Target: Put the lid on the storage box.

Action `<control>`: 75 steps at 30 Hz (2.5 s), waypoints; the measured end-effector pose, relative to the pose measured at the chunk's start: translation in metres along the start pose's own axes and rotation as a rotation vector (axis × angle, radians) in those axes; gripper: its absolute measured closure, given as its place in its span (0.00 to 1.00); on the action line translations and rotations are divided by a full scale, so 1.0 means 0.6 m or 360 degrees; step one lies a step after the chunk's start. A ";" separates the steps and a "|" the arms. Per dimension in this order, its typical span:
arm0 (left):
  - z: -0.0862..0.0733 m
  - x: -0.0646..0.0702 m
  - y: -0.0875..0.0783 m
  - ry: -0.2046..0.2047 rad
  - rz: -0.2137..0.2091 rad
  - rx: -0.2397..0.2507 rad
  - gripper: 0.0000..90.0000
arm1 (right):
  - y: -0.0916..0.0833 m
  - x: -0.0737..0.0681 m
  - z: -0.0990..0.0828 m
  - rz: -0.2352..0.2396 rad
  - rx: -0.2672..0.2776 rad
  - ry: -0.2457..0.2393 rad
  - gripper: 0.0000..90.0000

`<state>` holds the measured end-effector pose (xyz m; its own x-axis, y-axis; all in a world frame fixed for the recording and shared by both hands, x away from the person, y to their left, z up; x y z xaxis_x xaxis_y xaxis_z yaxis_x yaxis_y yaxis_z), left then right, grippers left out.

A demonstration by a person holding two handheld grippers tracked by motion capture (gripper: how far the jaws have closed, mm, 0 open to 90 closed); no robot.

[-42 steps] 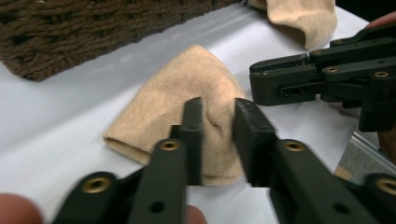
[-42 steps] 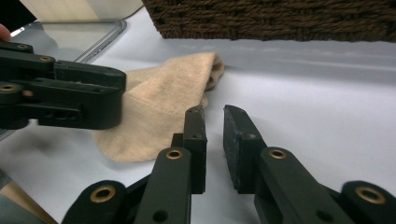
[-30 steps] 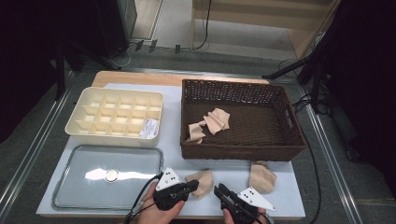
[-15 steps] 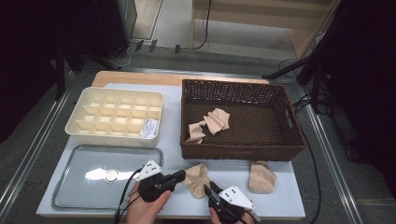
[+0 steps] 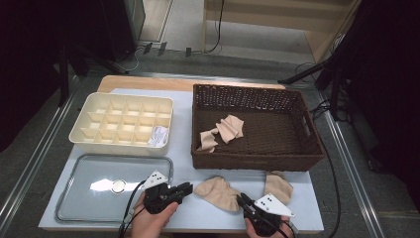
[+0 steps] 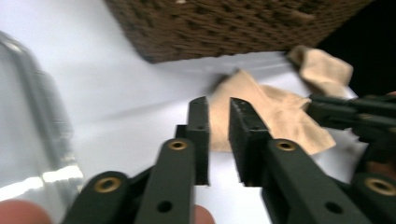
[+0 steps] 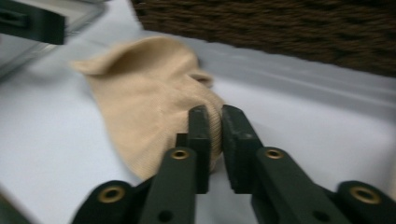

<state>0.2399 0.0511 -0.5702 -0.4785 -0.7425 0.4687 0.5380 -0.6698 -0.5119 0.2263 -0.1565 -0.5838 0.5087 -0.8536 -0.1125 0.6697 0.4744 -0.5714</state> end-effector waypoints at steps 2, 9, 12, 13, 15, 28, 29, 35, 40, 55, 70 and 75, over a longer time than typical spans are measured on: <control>0.006 0.008 -0.005 0.0030 -0.0012 0.0046 0.81 | -0.004 0.006 0.005 -0.0019 0.0046 0.0045 0.83; 0.012 0.025 0.015 0.0239 0.0107 0.0086 0.53 | -0.005 0.017 0.005 -0.0041 0.0092 0.0193 0.69; 0.011 0.021 0.025 0.0294 0.0145 0.0065 0.55 | 0.003 0.014 -0.002 -0.0033 0.0072 0.0219 0.66; 0.011 0.018 0.028 0.0300 0.0158 0.0056 0.61 | 0.006 0.011 -0.005 -0.0021 0.0059 0.0221 0.70; 0.009 0.016 0.033 0.0264 0.0121 0.0022 0.75 | 0.011 0.001 -0.008 0.0002 0.0050 0.0191 0.79; -0.015 0.006 0.022 0.0196 0.0069 -0.0192 1.00 | 0.007 0.037 0.010 -0.0175 0.0043 -0.0050 0.91; -0.012 0.003 0.021 0.0195 0.0078 -0.0168 0.97 | 0.006 0.042 0.012 -0.0192 0.0067 -0.0027 0.86; 0.011 0.006 0.019 0.0159 0.0071 -0.0005 0.64 | -0.006 0.048 0.027 -0.0108 0.0175 0.0164 0.71; 0.009 0.012 0.034 0.0163 0.0033 -0.0048 0.74 | 0.020 0.038 0.017 -0.0002 0.0038 0.0196 0.64; 0.002 0.014 0.045 0.0258 0.0100 -0.0092 0.91 | 0.027 0.042 0.028 -0.0086 0.0019 0.0052 0.84; 0.028 -0.004 0.002 0.0158 0.0011 0.0064 0.61 | -0.102 0.198 0.038 -0.0318 0.0261 0.0323 0.48; 0.023 -0.006 0.005 0.0154 -0.0008 0.0047 0.60 | -0.086 0.210 0.016 -0.0264 0.0218 0.0452 0.49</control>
<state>0.2526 0.0518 -0.5632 -0.5455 -0.7372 0.3988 0.5548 -0.6742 -0.4874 0.2612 -0.2862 -0.5606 0.2290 -0.9382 -0.2596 0.8068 0.3322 -0.4885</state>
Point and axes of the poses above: each handheld gripper's, and its own axes: y roughly forward along the jaws, z roughly out of its top, x roughly to its right, the point moved 9 cm from there along y, roughly forward along the jaws, and after that the axes turned 3 degrees about -x, right-handed, at the moved point
